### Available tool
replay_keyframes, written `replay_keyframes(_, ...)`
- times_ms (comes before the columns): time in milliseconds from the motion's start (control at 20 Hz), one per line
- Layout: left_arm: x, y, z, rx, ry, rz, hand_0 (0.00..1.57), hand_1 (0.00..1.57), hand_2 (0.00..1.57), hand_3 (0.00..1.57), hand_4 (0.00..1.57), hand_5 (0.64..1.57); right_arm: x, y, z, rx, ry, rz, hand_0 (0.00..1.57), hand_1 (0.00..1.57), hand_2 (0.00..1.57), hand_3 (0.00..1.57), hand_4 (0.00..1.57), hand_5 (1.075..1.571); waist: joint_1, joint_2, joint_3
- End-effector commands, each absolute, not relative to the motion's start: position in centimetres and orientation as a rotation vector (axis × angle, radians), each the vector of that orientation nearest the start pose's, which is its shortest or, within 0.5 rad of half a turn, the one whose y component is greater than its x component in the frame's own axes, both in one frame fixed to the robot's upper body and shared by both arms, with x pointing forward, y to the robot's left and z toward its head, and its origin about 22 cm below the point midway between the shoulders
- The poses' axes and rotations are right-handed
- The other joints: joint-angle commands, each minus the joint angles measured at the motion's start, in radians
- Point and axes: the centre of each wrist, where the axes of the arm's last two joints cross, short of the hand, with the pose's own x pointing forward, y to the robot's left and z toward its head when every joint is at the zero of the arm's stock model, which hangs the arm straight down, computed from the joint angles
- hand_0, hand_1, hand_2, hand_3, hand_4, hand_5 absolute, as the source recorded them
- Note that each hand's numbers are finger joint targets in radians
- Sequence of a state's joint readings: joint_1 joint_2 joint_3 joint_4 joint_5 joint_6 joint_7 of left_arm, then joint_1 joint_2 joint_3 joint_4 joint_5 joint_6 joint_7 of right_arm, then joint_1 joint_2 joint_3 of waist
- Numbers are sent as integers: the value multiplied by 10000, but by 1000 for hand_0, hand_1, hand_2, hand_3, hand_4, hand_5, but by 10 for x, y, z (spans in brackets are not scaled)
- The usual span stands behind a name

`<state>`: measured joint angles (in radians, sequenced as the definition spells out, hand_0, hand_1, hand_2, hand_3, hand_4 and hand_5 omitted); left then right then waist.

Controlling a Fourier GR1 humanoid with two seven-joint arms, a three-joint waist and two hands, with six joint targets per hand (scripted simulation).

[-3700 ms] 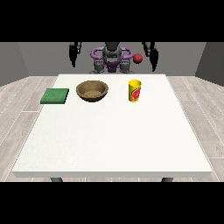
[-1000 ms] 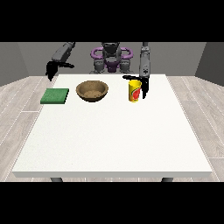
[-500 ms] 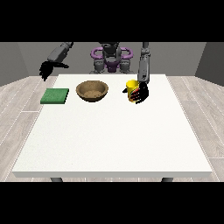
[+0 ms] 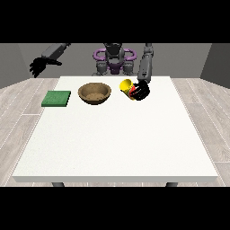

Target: Pick the cup and pour the ball into the bowl, then pick the bowl and place it on the pad

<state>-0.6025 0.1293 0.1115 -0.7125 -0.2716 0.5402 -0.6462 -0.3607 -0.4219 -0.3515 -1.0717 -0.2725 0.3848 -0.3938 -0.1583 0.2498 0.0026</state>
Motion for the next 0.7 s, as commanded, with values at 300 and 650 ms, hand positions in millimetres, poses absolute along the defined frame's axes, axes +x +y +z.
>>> replay_keyframes(300,371,163,-15,7778,-18074,-6632,1395,1395,1571,1571,1113,1567,271,-417,-33,-740,-16857,-749,0,0,136,0,0,1560,1419,-2740,-9)
replay_keyframes(650,369,125,1,8482,-17927,-7867,1375,1375,1571,1571,1143,1567,258,-449,-37,-1126,-16881,-1606,0,0,39,0,0,1558,2053,-2693,-16)
